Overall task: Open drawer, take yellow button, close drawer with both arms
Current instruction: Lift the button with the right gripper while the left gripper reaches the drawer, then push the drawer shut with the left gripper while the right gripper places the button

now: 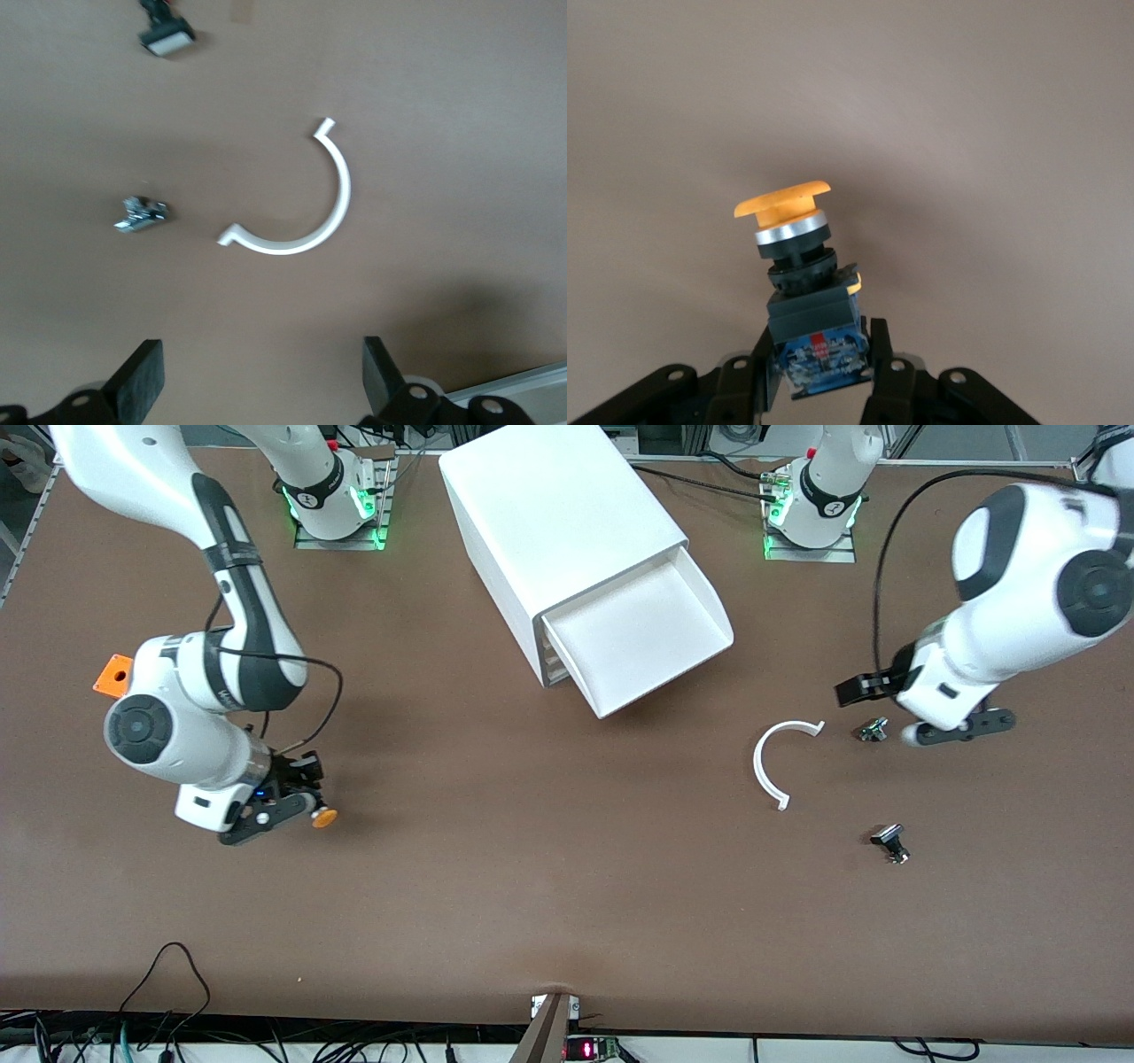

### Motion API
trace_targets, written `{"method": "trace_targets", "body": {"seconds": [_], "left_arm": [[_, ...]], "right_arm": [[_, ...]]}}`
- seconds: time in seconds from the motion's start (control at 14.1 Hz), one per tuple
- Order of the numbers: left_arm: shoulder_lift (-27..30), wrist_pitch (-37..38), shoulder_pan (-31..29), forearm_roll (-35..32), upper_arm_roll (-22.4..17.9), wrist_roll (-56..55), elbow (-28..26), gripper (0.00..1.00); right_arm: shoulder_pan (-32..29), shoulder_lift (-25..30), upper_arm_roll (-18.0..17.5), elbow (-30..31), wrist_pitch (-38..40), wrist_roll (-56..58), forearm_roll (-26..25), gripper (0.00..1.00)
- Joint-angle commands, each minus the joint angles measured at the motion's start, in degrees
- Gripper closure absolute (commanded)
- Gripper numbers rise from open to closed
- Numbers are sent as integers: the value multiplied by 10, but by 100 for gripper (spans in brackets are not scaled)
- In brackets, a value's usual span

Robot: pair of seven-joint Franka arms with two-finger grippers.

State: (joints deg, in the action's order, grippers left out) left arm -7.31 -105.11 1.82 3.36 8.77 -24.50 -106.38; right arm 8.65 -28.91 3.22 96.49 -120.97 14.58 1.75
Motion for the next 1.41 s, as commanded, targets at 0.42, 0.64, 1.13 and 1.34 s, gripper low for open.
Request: {"method": "trace_targets", "body": {"seconds": [0.42, 0.64, 1.13, 1.34], "left_arm": [[-38, -136, 92, 32, 31, -158, -64, 1], [-39, -156, 97, 35, 35, -158, -74, 1], [-41, -159, 112, 59, 112, -157, -116, 1], [-39, -152, 112, 100, 127, -155, -118, 1]], "right_arm": [[-105, 48, -2, 217, -135, -77, -39, 62], [-115, 61, -2, 280, -217, -55, -39, 62], [-142, 70, -4, 274, -214, -54, -39, 0], [-139, 99, -14, 221, -130, -61, -35, 0]]}}
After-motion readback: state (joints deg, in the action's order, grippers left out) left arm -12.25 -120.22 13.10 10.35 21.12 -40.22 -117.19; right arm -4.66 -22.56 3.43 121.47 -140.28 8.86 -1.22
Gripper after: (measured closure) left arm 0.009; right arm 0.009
